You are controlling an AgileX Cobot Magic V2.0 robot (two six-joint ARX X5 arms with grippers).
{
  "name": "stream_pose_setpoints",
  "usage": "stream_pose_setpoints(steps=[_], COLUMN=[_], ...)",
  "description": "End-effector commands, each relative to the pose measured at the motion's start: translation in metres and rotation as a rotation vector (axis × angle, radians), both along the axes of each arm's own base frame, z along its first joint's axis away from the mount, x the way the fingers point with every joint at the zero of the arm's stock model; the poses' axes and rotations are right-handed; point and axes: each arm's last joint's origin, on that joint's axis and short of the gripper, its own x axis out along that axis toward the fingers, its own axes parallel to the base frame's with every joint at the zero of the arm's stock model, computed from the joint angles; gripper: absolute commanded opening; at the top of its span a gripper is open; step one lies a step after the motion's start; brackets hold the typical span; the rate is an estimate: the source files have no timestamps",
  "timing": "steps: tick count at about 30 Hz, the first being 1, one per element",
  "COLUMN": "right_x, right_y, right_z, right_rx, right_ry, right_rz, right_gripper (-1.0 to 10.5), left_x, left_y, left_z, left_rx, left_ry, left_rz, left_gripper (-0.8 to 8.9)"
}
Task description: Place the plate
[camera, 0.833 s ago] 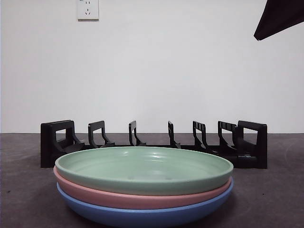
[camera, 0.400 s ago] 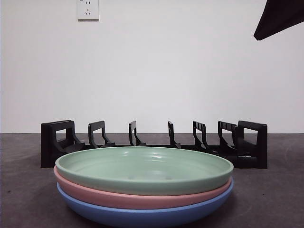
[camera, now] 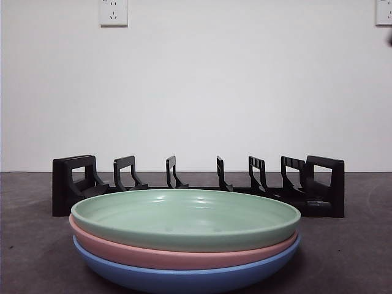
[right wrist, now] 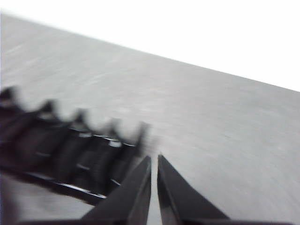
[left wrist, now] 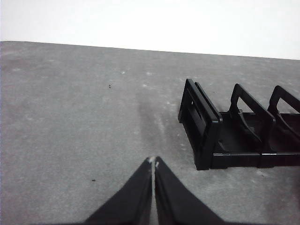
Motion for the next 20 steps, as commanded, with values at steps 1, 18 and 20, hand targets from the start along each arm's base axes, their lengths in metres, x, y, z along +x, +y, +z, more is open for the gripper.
stream_pose_setpoints(steps=[1,18,20], right_x=[-0.016,-0.042,-0.042], right_y=[-0.012,-0.033,-0.033], right_z=[-0.034,-0.12,-0.12], right_rx=[0.067,0.145,0.157], right_ry=[-0.004,-0.079,-0.079], right_rz=[-0.076,-0.254,-0.25], right_gripper=[0.2,0.2,0.2], left_x=[0.001,0.001,0.001], left_y=[0.0,0.0,0.0], left_z=[-0.006,-0.006,-0.006], left_rx=[0.005,0.005,0.005], left_ry=[0.01,0.01,0.01], left_rz=[-0.001,-0.001,-0.001], left_gripper=[0.07,0.07,0.07])
